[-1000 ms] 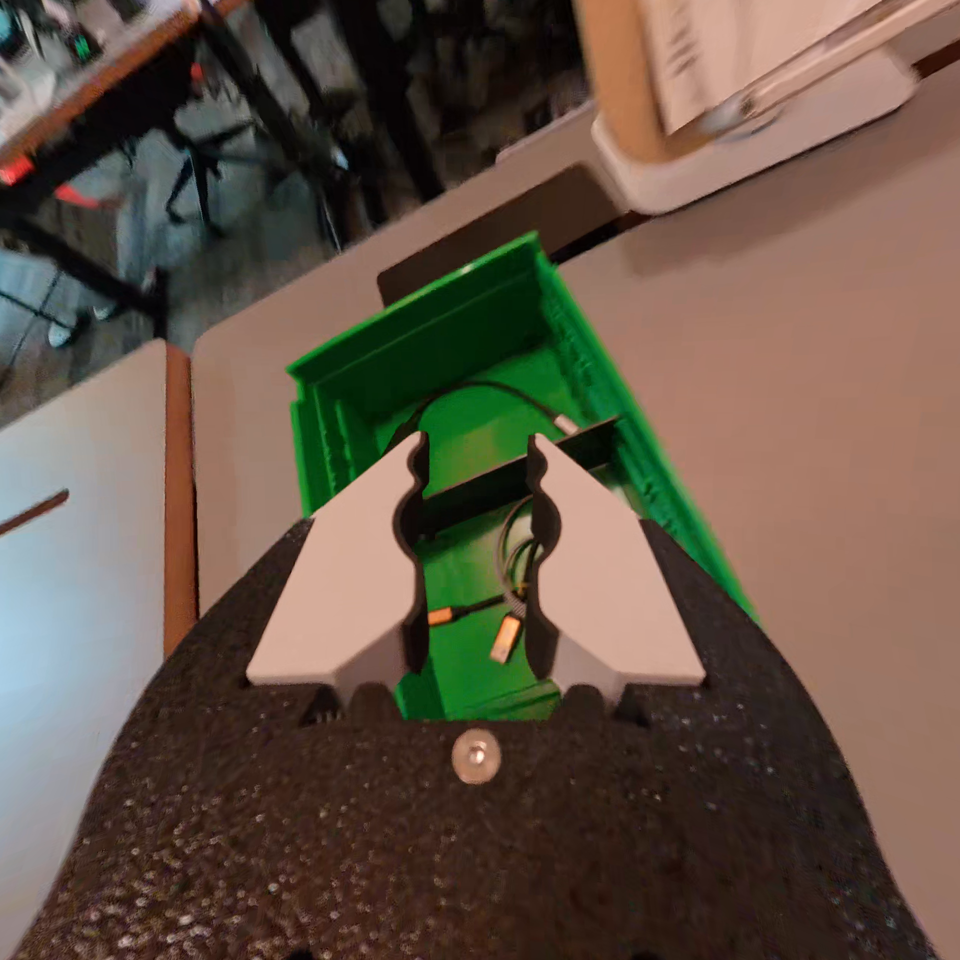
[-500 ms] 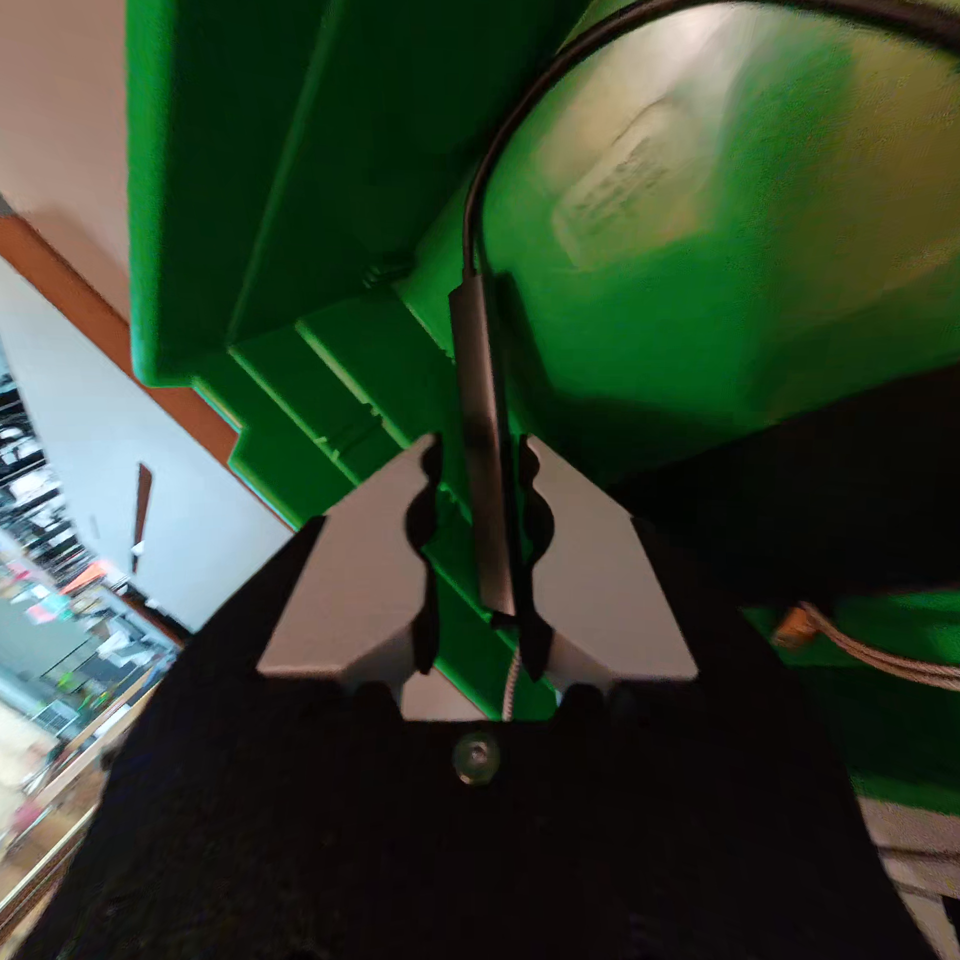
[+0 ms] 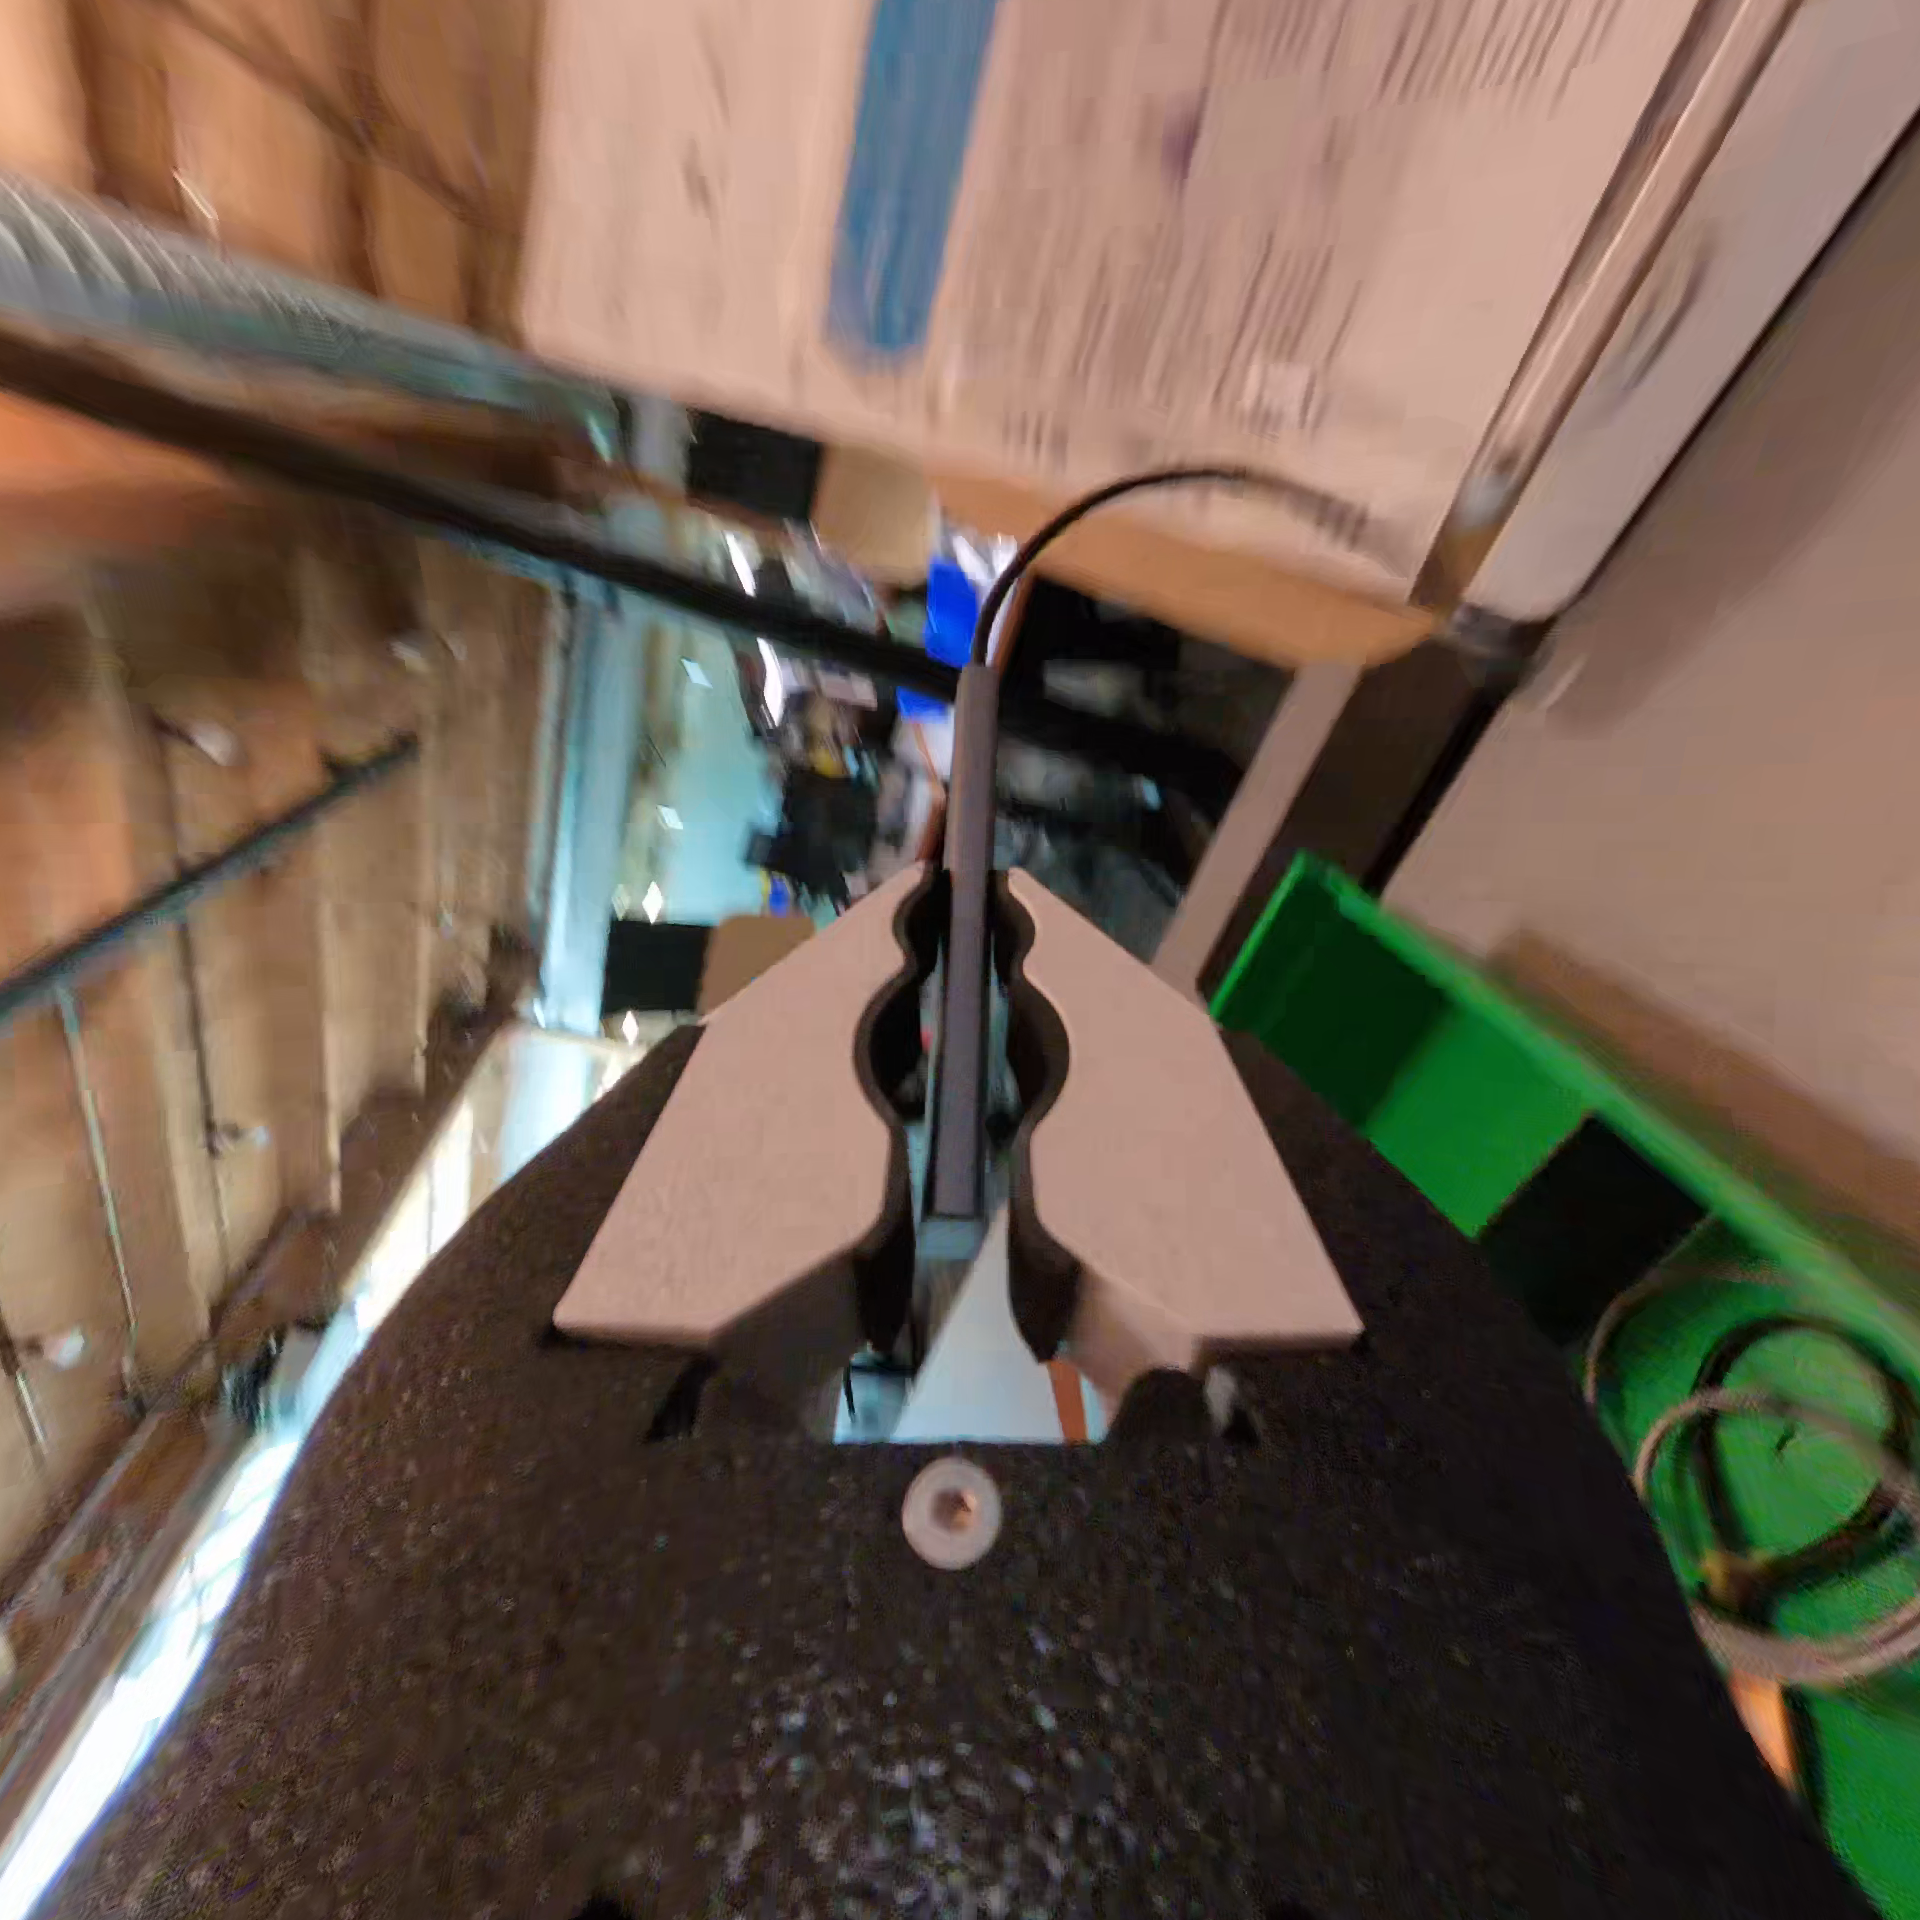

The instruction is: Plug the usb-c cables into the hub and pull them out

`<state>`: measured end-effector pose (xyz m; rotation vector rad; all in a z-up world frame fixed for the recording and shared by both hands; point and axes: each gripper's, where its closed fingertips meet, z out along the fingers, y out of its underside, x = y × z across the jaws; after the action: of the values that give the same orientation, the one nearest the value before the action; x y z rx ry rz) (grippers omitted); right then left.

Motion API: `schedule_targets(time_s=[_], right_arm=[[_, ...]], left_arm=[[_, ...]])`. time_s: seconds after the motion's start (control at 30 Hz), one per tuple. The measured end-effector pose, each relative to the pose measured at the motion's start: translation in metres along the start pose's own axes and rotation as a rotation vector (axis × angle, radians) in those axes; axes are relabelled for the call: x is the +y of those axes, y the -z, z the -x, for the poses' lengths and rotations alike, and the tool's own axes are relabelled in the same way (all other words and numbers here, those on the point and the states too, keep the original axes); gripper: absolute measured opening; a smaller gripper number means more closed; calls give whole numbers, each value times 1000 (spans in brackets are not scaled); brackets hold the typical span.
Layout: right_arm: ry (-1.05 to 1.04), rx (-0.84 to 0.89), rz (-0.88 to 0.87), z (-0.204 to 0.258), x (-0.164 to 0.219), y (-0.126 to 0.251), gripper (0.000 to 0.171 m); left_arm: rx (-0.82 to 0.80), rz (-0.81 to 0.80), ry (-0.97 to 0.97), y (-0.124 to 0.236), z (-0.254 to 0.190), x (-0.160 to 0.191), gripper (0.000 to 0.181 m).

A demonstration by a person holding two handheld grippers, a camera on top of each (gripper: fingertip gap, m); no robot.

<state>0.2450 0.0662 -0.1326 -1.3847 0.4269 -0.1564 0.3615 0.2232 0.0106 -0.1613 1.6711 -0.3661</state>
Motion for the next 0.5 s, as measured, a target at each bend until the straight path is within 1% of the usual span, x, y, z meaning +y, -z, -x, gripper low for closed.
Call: schedule_targets(time_s=[0.03, 0.1, 0.17, 0.2, 0.23, 0.27, 0.33, 0.4, 0.47, 0.5], right_arm=[[-69, -42, -47, 5, -6, 0, 62], [-189, -108, -126, 10, -18, 3, 65], [-267, -149, -172, 9, -27, 8, 67], [-299, -145, -196, 5, -30, 10, 69], [-326, -136, -224, 1, -33, 13, 70], [-350, -143, -254, -2, -37, 16, 73], [-412, -189, -316, -4, -47, 23, 72], [-472, -275, -353, -1, -56, 30, 71], [-511, -304, -378, -4, -61, 34, 65], [-521, -278, -388, -9, -60, 35, 57]], left_arm=[[-26, -81, -6, 12, -8, -26, 6], [-105, -223, -78, 34, -29, -69, 6], [-228, -325, -217, 50, -54, -104, 7], [-313, -388, -282, 60, -67, -120, 6], [-350, -442, -347, 67, -85, -134, 6], [-365, -475, -393, 71, -104, -144, 6], [-419, -531, -446, 76, -130, -156, 6], [-411, -561, -451, 74, -148, -160, 6], [-435, -583, -451, 75, -154, -161, 6], [-441, -598, -464, 77, -157, -163, 6]])
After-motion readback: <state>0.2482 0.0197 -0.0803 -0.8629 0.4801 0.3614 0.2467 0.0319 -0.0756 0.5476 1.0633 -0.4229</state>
